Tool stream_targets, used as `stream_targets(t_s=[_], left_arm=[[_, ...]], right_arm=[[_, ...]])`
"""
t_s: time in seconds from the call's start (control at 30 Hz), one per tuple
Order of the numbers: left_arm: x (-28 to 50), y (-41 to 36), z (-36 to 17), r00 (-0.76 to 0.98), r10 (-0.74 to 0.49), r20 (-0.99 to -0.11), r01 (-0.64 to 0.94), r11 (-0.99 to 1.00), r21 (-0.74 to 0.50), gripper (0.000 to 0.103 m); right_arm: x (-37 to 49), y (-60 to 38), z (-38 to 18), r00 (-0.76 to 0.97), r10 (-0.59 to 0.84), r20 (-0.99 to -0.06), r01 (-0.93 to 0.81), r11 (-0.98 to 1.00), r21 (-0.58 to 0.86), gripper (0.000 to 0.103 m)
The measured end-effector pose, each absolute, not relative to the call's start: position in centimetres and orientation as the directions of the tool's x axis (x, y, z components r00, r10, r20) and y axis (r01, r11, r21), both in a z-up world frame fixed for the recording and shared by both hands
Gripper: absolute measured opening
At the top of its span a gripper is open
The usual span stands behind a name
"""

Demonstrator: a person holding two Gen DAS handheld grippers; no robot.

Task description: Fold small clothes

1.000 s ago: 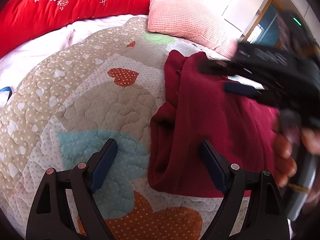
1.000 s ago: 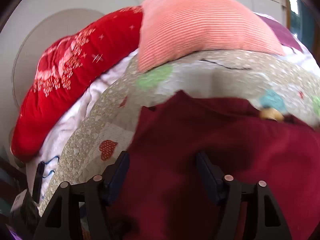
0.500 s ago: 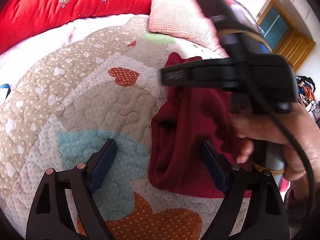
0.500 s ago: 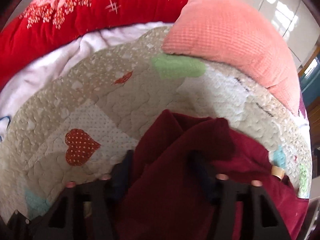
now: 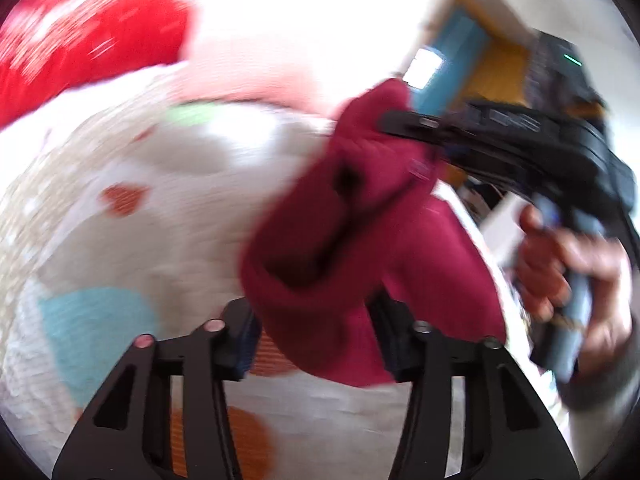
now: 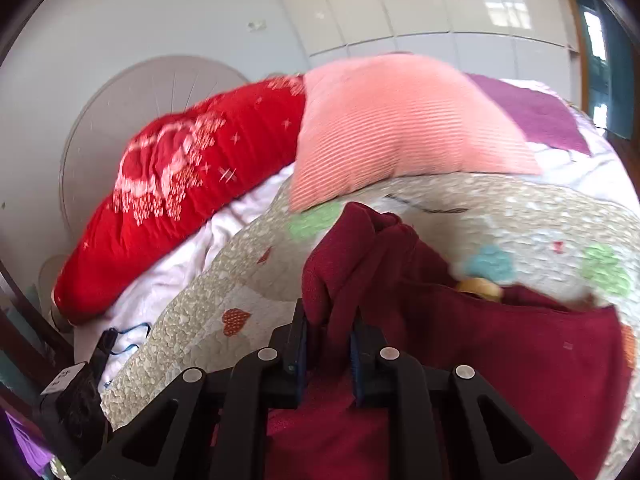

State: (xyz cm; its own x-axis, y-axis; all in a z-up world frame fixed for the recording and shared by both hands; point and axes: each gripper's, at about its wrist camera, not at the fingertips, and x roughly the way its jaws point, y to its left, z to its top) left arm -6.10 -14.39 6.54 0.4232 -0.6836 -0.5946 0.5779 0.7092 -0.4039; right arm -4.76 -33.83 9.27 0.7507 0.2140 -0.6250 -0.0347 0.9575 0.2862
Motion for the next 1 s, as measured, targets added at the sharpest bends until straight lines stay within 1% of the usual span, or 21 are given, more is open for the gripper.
stream_targets(t_s=[0.07, 0.13, 0.17, 0.27, 0.33, 0.37, 0.4, 0.43, 0.5, 0.53, 0.57, 0.63, 0.67, 0.7, 0.73, 0.83, 0.9, 0.97, 1.0], left_arm=[[-9.0, -17.0, 7.6, 0.383, -0.726, -0.571, 0.678, 0.641, -0.361, 0.046], [-10.9, -19.1, 7.6, 0.355, -0.736, -0.576, 0.741, 0.597, -0.307, 0.046], [-12.0, -20.5, 7.2, 0.333, -0.733, -0.592, 0.773, 0.572, -0.273, 0.046], [-13.2, -22.7, 5.9, 0.282, -0.721, -0.632, 0.810, 0.532, -0.245, 0.046], [-13.7, -23.6, 5.2, 0.251, -0.713, -0.655, 0.827, 0.509, -0.237, 0.046], [-13.8, -23.9, 5.0, 0.243, -0.705, -0.666, 0.833, 0.503, -0.229, 0.046], [-13.7, -24.1, 4.9, 0.241, -0.702, -0.670, 0.833, 0.504, -0.227, 0.046], [-13.7, -24.2, 4.8, 0.240, -0.702, -0.670, 0.832, 0.505, -0.231, 0.046], [-13.1, -23.9, 4.7, 0.228, -0.710, -0.667, 0.827, 0.503, -0.253, 0.046], [-12.7, -23.8, 4.6, 0.223, -0.712, -0.665, 0.824, 0.502, -0.261, 0.046], [-12.6, -23.7, 4.6, 0.222, -0.714, -0.663, 0.824, 0.502, -0.264, 0.046], [-12.9, -23.5, 4.5, 0.223, -0.714, -0.663, 0.824, 0.502, -0.264, 0.046], [-12.9, -23.6, 4.5, 0.228, -0.711, -0.665, 0.825, 0.504, -0.257, 0.046], [-12.9, -23.6, 4.4, 0.232, -0.709, -0.666, 0.826, 0.505, -0.251, 0.046], [-13.0, -23.6, 4.5, 0.236, -0.706, -0.667, 0.827, 0.506, -0.243, 0.046], [-14.5, -23.9, 5.5, 0.251, -0.701, -0.668, 0.831, 0.510, -0.223, 0.046], [-15.1, -24.7, 6.4, 0.226, -0.726, -0.650, 0.838, 0.485, -0.250, 0.046], [-16.4, -25.8, 6.9, 0.197, -0.734, -0.650, 0.856, 0.452, -0.252, 0.046], [-16.8, -26.2, 7.0, 0.188, -0.734, -0.653, 0.861, 0.443, -0.249, 0.046]], right_arm=[[-7.1, -36.1, 9.6, 0.771, 0.195, -0.606, -0.006, 0.954, 0.300, 0.016], [-9.0, -38.6, 9.2, 0.779, 0.170, -0.604, 0.043, 0.946, 0.321, 0.016], [-9.9, -40.1, 8.4, 0.775, 0.152, -0.613, 0.086, 0.936, 0.342, 0.016], [-11.3, -43.3, 5.3, 0.733, 0.114, -0.671, 0.197, 0.908, 0.370, 0.016], [-11.4, -44.6, 3.1, 0.711, 0.150, -0.688, 0.233, 0.872, 0.430, 0.017], [-11.8, -45.5, 1.9, 0.716, 0.193, -0.671, 0.246, 0.830, 0.500, 0.018], [-12.1, -46.1, 1.4, 0.728, 0.220, -0.650, 0.251, 0.796, 0.551, 0.022], [-12.4, -46.5, 1.0, 0.744, 0.249, -0.620, 0.250, 0.757, 0.603, 0.037], [-12.9, -46.6, 0.5, 0.774, 0.314, -0.549, 0.210, 0.692, 0.691, 0.059], [-12.8, -46.2, 0.6, 0.776, 0.321, -0.543, 0.198, 0.693, 0.693, 0.064], [-12.2, -45.5, 0.7, 0.764, 0.307, -0.568, 0.200, 0.724, 0.660, 0.064], [-11.2, -44.1, 0.8, 0.733, 0.288, -0.616, 0.204, 0.772, 0.602, 0.063], [-11.0, -43.7, 0.8, 0.727, 0.274, -0.629, 0.205, 0.788, 0.581, 0.058], [-10.8, -43.0, 1.1, 0.725, 0.252, -0.641, 0.204, 0.810, 0.550, 0.038], [-10.8, -42.7, 1.7, 0.730, 0.234, -0.642, 0.198, 0.826, 0.527, 0.028], [-12.0, -42.2, 4.9, 0.771, 0.178, -0.611, 0.132, 0.895, 0.426, 0.024], [-12.7, -41.8, 6.9, 0.764, 0.079, -0.640, 0.134, 0.951, 0.278, 0.024], [-13.0, -42.0, 7.7, 0.743, -0.036, -0.668, 0.171, 0.976, 0.137, 0.024], [-13.1, -42.5, 7.5, 0.728, -0.087, -0.680, 0.201, 0.975, 0.090, 0.024]])
